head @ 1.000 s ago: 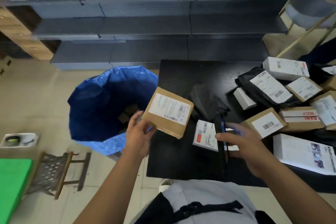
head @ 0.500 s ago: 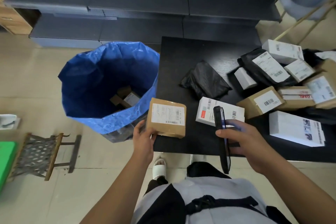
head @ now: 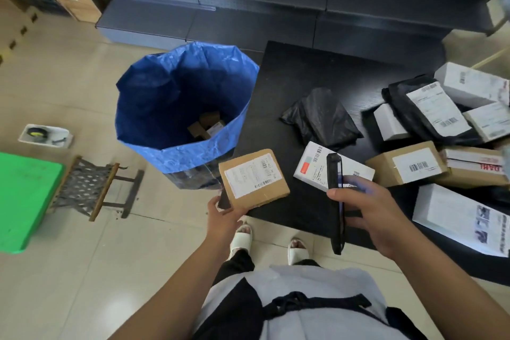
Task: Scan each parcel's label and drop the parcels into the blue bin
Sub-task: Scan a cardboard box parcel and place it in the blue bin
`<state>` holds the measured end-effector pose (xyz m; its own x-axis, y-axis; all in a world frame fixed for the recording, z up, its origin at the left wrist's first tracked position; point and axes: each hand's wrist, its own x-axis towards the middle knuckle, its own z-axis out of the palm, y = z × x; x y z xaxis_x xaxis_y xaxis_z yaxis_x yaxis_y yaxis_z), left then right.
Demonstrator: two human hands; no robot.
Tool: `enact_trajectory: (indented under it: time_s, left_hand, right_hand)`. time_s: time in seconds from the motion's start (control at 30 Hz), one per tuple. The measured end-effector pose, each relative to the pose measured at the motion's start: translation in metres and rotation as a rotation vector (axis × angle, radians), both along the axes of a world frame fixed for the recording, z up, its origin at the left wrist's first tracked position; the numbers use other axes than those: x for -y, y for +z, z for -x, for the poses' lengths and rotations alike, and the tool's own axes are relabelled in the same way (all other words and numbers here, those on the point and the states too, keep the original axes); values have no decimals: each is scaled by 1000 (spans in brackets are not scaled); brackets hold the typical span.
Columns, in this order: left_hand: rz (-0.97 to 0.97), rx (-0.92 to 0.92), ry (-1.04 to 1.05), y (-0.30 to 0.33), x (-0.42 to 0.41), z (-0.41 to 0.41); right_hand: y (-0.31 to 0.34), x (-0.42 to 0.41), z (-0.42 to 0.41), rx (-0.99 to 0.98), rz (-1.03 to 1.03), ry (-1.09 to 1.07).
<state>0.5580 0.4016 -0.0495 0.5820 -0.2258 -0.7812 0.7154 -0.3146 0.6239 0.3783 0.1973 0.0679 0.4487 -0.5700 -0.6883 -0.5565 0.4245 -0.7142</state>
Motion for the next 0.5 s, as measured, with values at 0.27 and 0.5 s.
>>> enact_trajectory:
  time_s: [0.27,0.5]
  left_hand:
    - [19,-363,147,-4,18,85]
    - [133,-442,242,2,49,122]
  right_hand:
    - [-19,22,17,-11,-80,99]
    - [-16,33,24,-7,-88,199]
